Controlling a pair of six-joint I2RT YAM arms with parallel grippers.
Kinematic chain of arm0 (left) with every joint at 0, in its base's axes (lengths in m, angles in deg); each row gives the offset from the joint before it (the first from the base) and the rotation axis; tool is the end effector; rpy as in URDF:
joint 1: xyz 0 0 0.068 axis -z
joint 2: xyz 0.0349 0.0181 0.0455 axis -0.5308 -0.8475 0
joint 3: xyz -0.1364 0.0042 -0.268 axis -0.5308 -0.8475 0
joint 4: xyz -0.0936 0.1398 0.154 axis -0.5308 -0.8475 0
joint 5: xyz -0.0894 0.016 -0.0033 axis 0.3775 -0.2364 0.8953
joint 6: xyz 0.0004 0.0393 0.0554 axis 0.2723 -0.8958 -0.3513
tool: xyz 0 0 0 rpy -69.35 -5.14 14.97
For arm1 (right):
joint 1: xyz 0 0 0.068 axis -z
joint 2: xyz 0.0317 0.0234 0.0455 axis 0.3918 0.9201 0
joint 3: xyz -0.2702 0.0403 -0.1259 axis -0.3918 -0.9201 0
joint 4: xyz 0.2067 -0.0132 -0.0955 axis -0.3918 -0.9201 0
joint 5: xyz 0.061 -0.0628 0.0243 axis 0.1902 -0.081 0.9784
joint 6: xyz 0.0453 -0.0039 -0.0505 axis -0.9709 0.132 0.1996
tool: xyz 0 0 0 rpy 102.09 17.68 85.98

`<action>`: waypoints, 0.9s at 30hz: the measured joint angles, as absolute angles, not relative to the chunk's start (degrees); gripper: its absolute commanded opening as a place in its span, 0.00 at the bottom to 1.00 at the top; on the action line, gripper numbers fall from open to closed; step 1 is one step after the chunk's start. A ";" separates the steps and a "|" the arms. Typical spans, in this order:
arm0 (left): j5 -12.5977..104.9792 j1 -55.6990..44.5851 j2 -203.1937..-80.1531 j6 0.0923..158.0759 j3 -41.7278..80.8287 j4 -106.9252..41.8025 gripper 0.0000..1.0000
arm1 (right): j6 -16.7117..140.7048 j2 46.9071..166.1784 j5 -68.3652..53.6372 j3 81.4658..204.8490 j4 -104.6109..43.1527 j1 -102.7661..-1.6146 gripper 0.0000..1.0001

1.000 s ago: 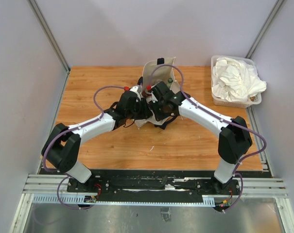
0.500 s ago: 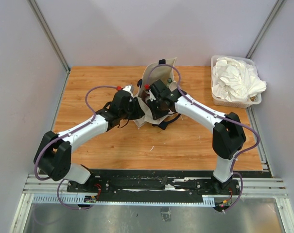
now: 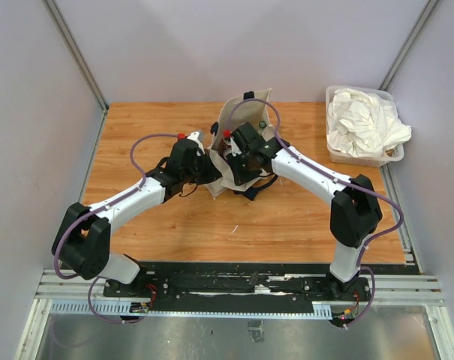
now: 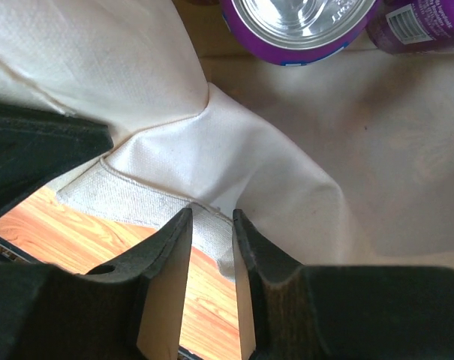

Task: Take the beverage out of the canvas bag

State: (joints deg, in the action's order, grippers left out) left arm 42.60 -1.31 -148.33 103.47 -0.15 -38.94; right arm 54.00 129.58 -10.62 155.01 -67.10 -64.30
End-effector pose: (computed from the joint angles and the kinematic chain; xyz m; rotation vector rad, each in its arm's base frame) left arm 0.2534 -0.1560 0.2809 -0.0537 2.2590 -0.7392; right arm 0.2867 0.2570 0.2918 -0.6197 2.4978 0.4846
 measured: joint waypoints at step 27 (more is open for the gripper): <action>42.03 -1.93 -145.40 101.79 -5.37 -37.76 0.00 | 55.12 140.53 -16.66 175.90 -71.61 -62.13 0.85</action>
